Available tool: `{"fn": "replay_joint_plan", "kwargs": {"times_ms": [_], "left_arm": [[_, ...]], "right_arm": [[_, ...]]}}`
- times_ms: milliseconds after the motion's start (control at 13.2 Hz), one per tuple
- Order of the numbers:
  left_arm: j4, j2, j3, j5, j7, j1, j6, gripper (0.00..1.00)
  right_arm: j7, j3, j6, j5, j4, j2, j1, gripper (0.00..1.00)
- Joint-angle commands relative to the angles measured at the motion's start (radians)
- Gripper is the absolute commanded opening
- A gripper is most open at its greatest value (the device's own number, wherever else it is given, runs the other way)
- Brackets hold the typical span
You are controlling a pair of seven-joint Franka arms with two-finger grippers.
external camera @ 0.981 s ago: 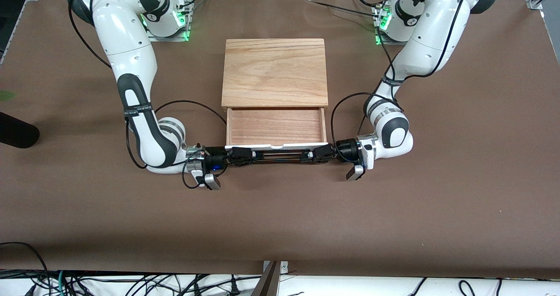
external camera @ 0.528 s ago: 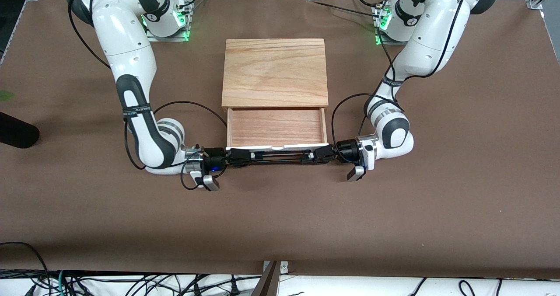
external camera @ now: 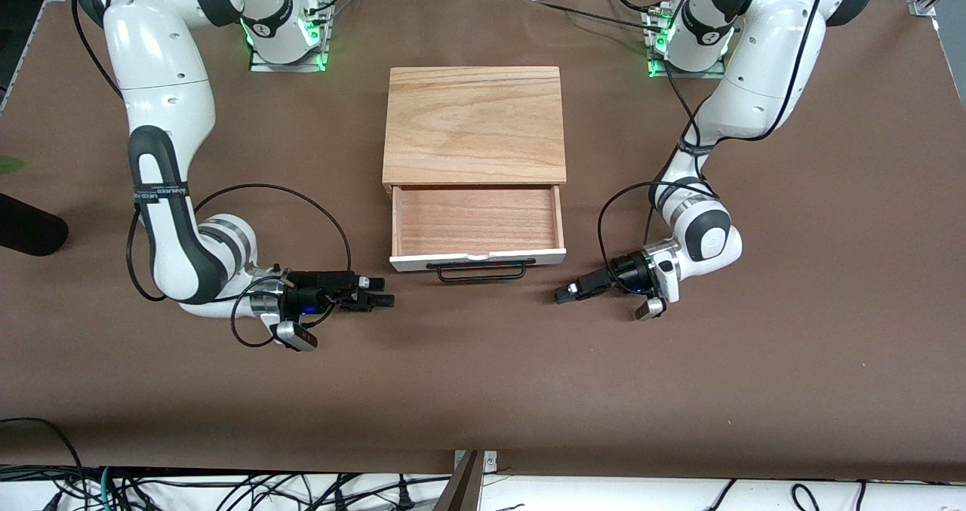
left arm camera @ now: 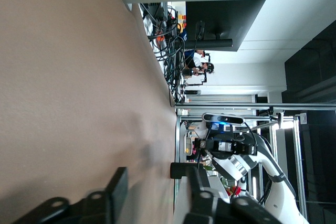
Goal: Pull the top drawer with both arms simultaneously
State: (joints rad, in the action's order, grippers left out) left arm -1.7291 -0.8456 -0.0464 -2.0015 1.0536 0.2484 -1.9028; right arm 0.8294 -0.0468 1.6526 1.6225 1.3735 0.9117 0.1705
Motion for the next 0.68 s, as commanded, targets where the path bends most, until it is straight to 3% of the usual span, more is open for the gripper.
{"fn": "replay_joint_plan", "kwargs": {"times_ms": [0, 302, 604], "left_arm": [[-0.009, 0.028, -0.003, 0.003, -0.015, -0.003, -0.009, 1.00], [-0.026, 0.108, -0.026, 0.093, -0.110, -0.020, -0.009, 1.00], [-0.124, 0.285, -0.027, 0.217, -0.271, -0.028, -0.128, 1.00]], "right_arm": [[-0.120, 0.010, -0.025, -0.167, 0.006, -0.066, -0.051, 1.00], [-0.433, -0.013, -0.033, -0.503, 0.001, -0.224, -0.062, 1.00], [-0.602, 0.002, -0.037, -0.994, 0.002, -0.385, -0.048, 1.00]]}}
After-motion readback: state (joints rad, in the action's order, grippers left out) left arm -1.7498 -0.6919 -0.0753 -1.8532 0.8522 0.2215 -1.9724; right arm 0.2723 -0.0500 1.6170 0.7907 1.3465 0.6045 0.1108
